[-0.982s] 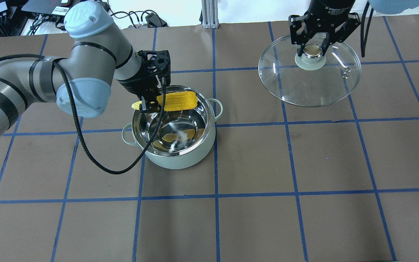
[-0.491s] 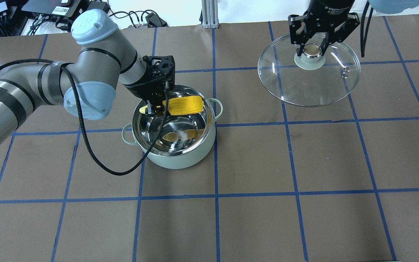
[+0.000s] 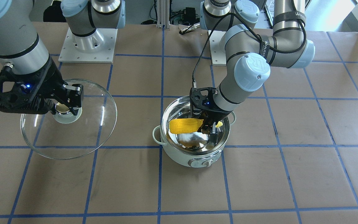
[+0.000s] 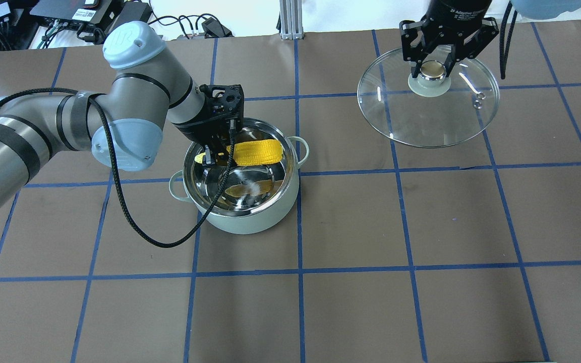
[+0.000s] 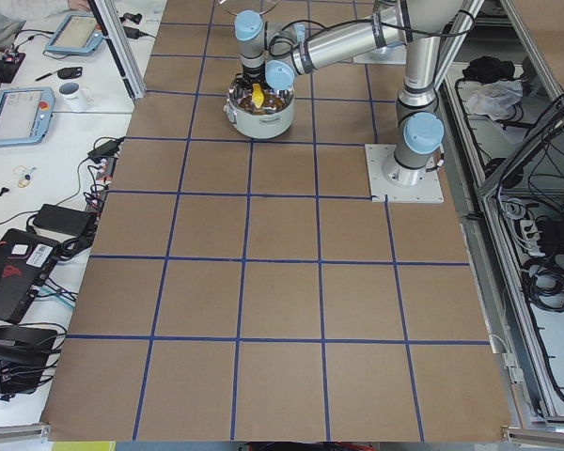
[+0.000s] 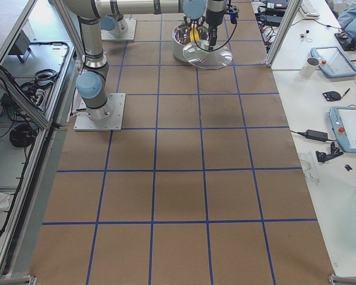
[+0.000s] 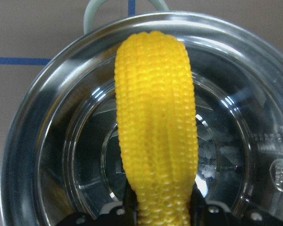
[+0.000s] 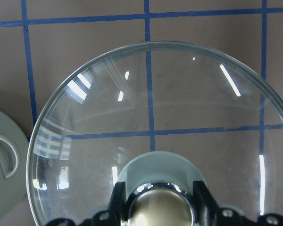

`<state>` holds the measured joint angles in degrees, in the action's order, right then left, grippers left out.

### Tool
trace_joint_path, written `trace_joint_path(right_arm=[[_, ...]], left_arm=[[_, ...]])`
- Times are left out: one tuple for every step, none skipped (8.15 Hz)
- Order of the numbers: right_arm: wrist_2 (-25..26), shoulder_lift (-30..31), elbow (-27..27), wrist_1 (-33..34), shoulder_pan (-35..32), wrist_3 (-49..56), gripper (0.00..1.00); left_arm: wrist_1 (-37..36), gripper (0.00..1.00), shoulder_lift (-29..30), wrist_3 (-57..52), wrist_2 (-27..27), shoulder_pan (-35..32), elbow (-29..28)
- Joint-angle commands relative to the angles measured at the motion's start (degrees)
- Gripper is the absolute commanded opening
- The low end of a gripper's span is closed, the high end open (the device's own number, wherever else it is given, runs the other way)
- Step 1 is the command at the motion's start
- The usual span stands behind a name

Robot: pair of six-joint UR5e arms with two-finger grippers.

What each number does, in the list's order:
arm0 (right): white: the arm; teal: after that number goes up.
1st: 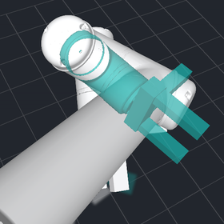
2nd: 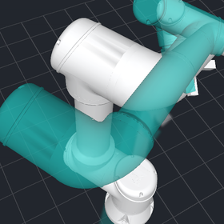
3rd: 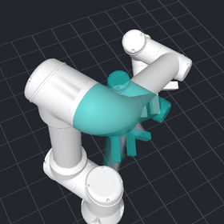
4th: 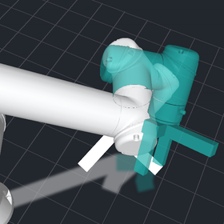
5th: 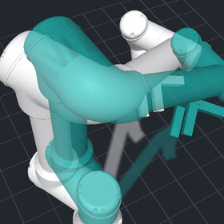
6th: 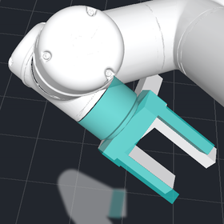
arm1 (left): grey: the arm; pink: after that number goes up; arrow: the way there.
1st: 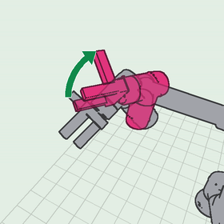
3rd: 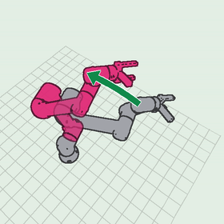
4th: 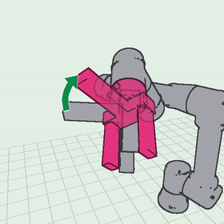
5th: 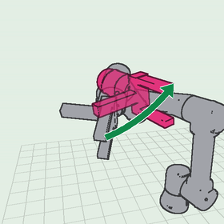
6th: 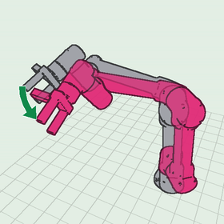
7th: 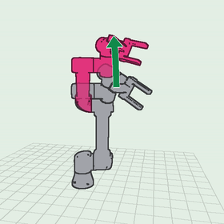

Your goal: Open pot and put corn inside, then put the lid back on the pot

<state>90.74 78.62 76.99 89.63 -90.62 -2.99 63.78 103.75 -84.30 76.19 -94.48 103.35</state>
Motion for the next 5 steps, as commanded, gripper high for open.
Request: trace_joint_path(right_arm=[[-0.04,0.04,0.0,0.11,0.0,0.0,0.11],[-0.04,0.04,0.0,0.11,0.0,0.0,0.11],[-0.04,0.04,0.0,0.2,0.0,0.0,0.11],[-0.04,0.04,0.0,0.11,-0.09,0.0,0.11],[-0.04,0.04,0.0,0.11,-0.17,0.0,0.11]], left_arm=[[-3.21,0.66,1.8,1.15,-0.17,0.0,0.18],[-3.14,0.88,1.71,3.25,-0.17,0.0,0.18],[-3.05,0.99,1.63,4.23,0.01,0.0,0.1],[-2.53,1.0,1.37,4.32,0.44,0.0,0.1],[-2.26,1.0,0.49,5.19,0.53,0.0,0.1]])
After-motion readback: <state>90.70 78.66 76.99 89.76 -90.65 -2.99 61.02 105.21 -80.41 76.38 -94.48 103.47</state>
